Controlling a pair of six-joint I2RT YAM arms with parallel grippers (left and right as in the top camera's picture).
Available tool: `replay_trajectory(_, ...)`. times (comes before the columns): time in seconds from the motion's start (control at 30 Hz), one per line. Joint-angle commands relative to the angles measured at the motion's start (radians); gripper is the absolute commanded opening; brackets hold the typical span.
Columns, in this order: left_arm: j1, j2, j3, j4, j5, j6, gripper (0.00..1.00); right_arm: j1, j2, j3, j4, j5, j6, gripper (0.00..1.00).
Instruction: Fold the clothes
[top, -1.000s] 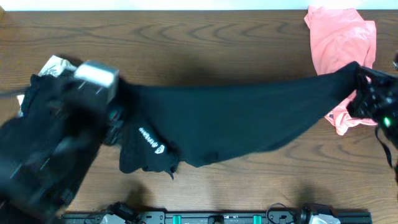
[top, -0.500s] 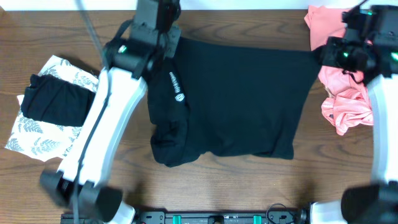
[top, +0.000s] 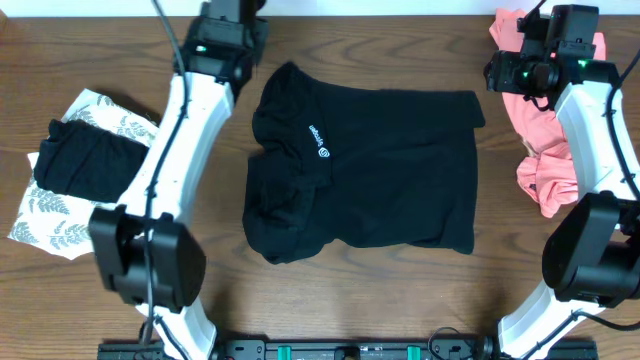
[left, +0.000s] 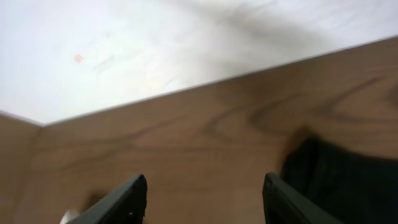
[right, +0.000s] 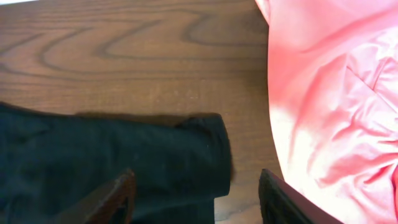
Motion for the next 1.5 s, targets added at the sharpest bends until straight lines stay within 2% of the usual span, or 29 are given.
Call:
replay_trajectory(0.0, 0.002, -0.108, 0.025, -0.086, 0.034, -0.034, 0.60, 0.000, -0.035, 0.010, -0.037, -0.040, -0.020, 0.65)
replay_trajectory(0.1, 0.001, -0.145, 0.025, -0.217, 0.204, -0.084, 0.60, 0.018, -0.045, 0.010, -0.113, -0.091, -0.002, 0.66)
replay_trajectory(0.17, 0.003, -0.145, 0.024, -0.269, 0.326, -0.104, 0.59, 0.036, -0.045, 0.010, -0.159, -0.107, 0.023, 0.61)
replay_trajectory(0.23, 0.003, -0.129, 0.012, -0.284, 0.436, -0.103, 0.53, 0.064, -0.044, 0.007, -0.197, -0.106, 0.032, 0.53)
replay_trajectory(0.4, -0.001, -0.071, -0.005, -0.298, 0.628, -0.103, 0.28, 0.160, -0.040, 0.000, -0.228, -0.099, 0.059, 0.22)
replay_trajectory(0.47, -0.011, -0.050, -0.005, -0.324, 0.647, -0.103, 0.21, 0.205, -0.035, -0.003, -0.229, -0.033, 0.082, 0.18)
replay_trajectory(0.57, -0.029, -0.006, -0.005, -0.375, 0.648, -0.066, 0.15, 0.248, -0.019, -0.005, -0.228, 0.054, 0.140, 0.17)
replay_trajectory(0.7, -0.038, 0.060, -0.005, -0.447, 0.649, -0.043, 0.11, 0.264, 0.028, -0.005, -0.226, 0.050, 0.153, 0.16)
replay_trajectory(0.8, -0.037, 0.098, -0.005, -0.495, 0.648, -0.048, 0.11, 0.264, 0.078, -0.006, -0.233, 0.009, 0.151, 0.15)
replay_trajectory(0.93, -0.036, 0.096, -0.005, -0.548, 0.621, -0.055, 0.12, 0.273, 0.146, -0.006, -0.231, -0.050, 0.088, 0.20)
replay_trajectory(1.1, -0.013, 0.078, -0.005, -0.673, 0.517, -0.143, 0.12, 0.287, 0.217, -0.006, -0.211, -0.050, 0.080, 0.20)
replay_trajectory(1.2, 0.021, 0.077, -0.005, -0.753, 0.523, -0.201, 0.11, 0.295, 0.256, -0.006, -0.195, -0.047, 0.081, 0.19)
replay_trajectory(1.3, 0.045, 0.077, -0.005, -0.824, 0.558, -0.209, 0.11, 0.299, 0.296, -0.006, -0.173, -0.046, 0.084, 0.18)
replay_trajectory(1.47, 0.049, 0.078, -0.024, -0.846, 0.558, -0.204, 0.13, 0.296, 0.323, -0.006, -0.155, -0.040, 0.084, 0.17)
